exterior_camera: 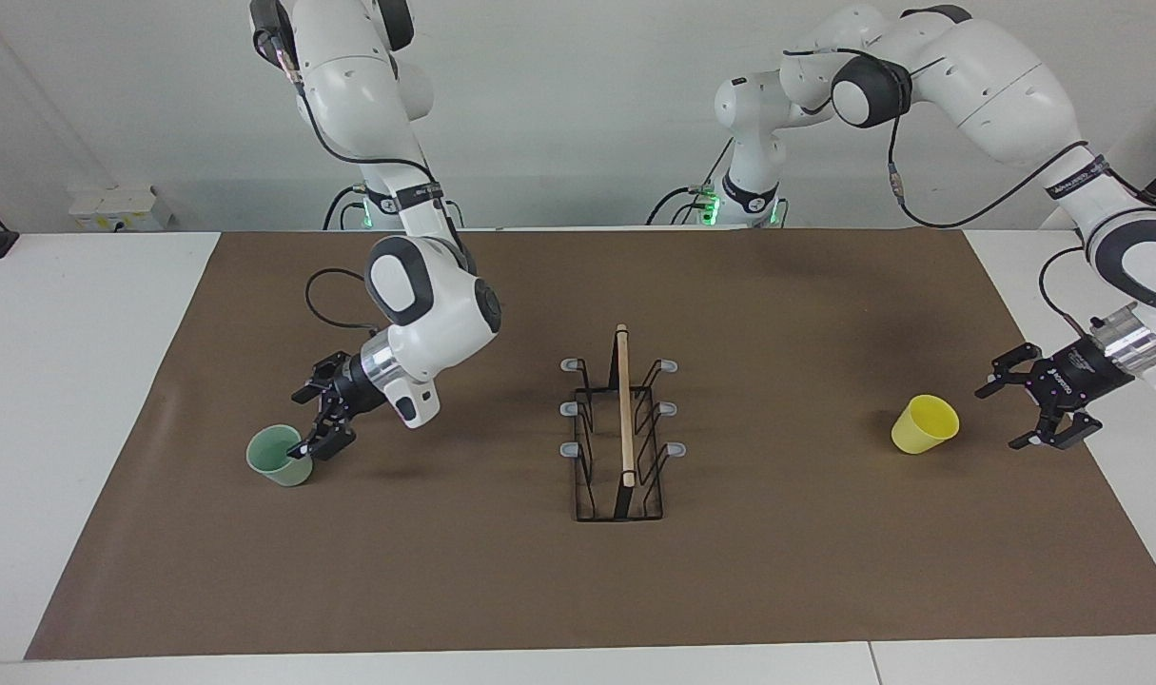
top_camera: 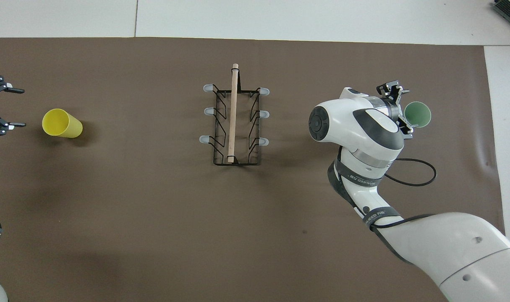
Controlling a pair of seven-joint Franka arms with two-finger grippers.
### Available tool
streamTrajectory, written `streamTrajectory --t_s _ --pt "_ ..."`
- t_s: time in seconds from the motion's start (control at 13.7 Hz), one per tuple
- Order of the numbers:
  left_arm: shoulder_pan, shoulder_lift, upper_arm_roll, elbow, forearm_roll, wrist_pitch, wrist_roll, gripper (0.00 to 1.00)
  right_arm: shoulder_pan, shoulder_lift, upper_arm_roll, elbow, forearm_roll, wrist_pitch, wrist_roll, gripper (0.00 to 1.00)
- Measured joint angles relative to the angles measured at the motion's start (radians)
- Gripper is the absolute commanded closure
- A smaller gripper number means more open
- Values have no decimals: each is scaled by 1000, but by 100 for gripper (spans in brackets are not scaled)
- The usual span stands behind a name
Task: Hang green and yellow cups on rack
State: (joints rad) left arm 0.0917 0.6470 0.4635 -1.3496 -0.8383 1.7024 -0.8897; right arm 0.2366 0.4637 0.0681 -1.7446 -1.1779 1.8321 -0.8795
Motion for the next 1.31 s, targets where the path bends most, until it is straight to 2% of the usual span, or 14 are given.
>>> streamTrajectory --t_s 0.22,0.44,0.66,1.09,1.31 --pt "19 14 0 -68 -79 73 -26 3 -13 38 -2 -14 -58 47 33 0" --pt "17 16 -1 -137 -134 168 -76 0 -17 43 -2 -47 -63 68 65 0" --pt "-2 16 -3 -221 -172 209 -78 0 -19 43 -2 -68 -63 87 96 0" --pt "-40 -31 -2 -312 -183 110 -71 0 -22 48 -3 -109 -76 125 179 0" --pt "-44 -67 -2 -406 -274 110 -22 0 -24 70 -3 -127 -134 135 230 0"
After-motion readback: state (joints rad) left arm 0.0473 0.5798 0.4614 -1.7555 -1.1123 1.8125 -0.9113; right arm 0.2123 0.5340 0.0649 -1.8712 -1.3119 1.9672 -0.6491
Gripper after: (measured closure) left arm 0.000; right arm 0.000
